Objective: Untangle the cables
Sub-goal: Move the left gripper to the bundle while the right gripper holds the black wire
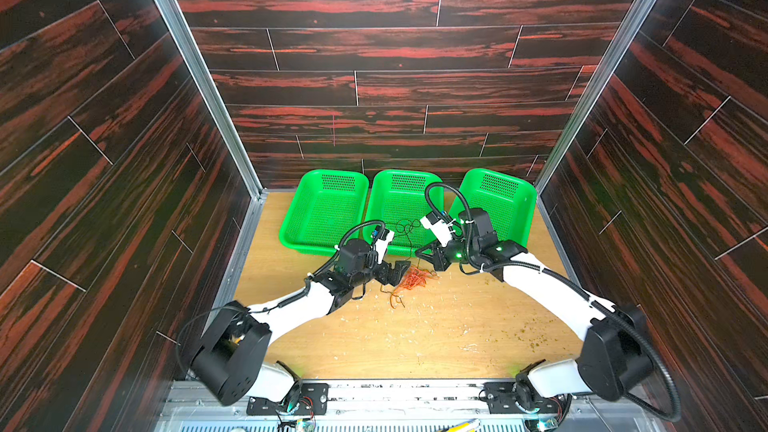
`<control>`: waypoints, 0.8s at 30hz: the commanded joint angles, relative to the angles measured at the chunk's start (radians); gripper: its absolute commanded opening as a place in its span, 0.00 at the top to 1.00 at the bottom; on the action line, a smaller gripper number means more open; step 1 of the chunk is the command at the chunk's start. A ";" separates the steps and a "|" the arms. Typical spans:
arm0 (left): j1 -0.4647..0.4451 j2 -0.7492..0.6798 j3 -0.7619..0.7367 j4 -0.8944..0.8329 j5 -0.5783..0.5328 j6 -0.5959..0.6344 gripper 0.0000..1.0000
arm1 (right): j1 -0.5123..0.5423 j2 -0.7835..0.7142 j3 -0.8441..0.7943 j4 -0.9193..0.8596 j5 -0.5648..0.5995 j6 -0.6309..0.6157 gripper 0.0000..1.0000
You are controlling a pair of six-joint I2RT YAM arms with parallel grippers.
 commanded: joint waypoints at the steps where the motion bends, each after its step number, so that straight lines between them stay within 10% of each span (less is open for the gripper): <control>1: -0.002 0.029 0.005 0.108 -0.033 -0.026 0.07 | 0.019 -0.041 0.038 -0.053 -0.022 -0.047 1.00; 24: -0.024 0.140 -0.015 0.178 0.090 0.016 0.11 | 0.035 -0.096 0.032 -0.097 0.033 -0.087 1.00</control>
